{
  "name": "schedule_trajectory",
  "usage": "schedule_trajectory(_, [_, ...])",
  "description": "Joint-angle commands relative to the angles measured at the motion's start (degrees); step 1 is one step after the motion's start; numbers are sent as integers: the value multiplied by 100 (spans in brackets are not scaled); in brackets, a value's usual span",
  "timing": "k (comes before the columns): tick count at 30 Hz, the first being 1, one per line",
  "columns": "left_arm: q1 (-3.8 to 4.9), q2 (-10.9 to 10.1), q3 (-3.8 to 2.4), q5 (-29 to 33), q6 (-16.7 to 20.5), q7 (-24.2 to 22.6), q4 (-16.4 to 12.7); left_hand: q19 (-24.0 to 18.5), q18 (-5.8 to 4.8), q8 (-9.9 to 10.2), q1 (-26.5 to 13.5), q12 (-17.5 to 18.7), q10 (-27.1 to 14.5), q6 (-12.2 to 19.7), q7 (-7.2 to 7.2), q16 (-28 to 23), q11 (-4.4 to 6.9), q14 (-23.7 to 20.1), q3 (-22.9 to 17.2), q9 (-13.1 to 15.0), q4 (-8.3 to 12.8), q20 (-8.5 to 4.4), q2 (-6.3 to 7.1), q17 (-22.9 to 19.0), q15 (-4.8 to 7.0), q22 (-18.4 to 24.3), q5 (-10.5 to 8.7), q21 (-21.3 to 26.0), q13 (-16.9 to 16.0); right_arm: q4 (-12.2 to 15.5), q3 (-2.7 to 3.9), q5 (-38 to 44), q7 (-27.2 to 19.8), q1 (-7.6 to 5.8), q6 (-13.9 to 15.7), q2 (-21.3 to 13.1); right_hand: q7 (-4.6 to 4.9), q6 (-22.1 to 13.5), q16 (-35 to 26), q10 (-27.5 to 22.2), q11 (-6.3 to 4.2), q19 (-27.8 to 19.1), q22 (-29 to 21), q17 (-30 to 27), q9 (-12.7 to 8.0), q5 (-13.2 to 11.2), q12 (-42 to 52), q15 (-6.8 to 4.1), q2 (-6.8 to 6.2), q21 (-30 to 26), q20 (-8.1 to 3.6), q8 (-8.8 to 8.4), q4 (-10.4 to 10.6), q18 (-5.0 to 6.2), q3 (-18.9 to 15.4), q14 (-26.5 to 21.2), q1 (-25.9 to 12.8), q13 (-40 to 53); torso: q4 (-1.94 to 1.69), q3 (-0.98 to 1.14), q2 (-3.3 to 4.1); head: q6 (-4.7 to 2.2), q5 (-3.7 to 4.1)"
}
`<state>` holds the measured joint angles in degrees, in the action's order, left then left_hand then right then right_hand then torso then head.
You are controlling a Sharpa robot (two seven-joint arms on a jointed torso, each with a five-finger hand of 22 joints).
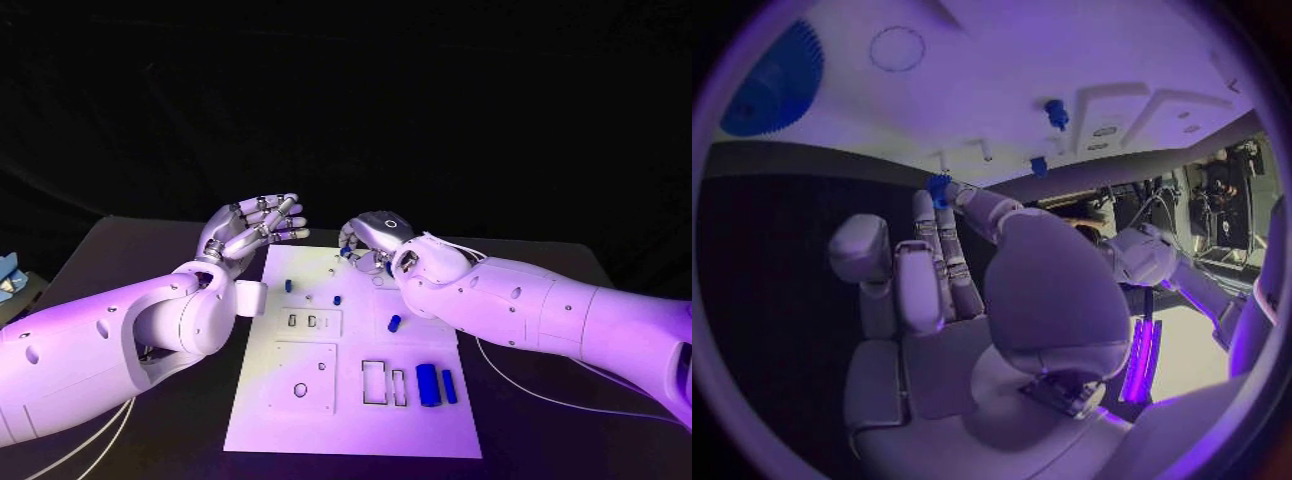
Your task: Assemble the parts on the task board
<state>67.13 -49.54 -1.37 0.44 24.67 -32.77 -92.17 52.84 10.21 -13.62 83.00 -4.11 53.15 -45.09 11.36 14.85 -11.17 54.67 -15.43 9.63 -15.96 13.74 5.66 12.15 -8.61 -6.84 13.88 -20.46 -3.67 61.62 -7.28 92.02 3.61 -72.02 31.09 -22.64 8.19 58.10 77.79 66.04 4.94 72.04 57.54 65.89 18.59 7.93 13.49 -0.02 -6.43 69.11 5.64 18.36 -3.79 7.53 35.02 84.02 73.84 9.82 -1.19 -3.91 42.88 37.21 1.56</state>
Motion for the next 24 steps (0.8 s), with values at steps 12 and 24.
schedule_trajectory(12, [20,28,-11,18,-110,-35,-59,56,32,37,-20,30,-22,17,275,-45,-22,-14,-33,-7,-1,7,39,8,16,6,-34,-26,2,-301,2,-138,-132,28,-93,187,10,-87,46,-4,-71,16,11,31,23,-2,22,-28,-37,19,3,21,0,-105,-18,174,-2,138,-34,-34,51,8,-2])
schedule_trajectory(24, [36,29,-18,17,-108,-36,-74,56,32,37,-20,30,-22,17,275,-45,-22,-14,-33,-7,-1,7,39,8,16,6,-34,-26,2,-381,1,-187,-182,62,-220,283,12,-97,46,-12,-69,6,2,27,29,-3,22,-25,-39,12,6,19,4,-103,-19,172,-11,141,-46,-36,78,15,-35])
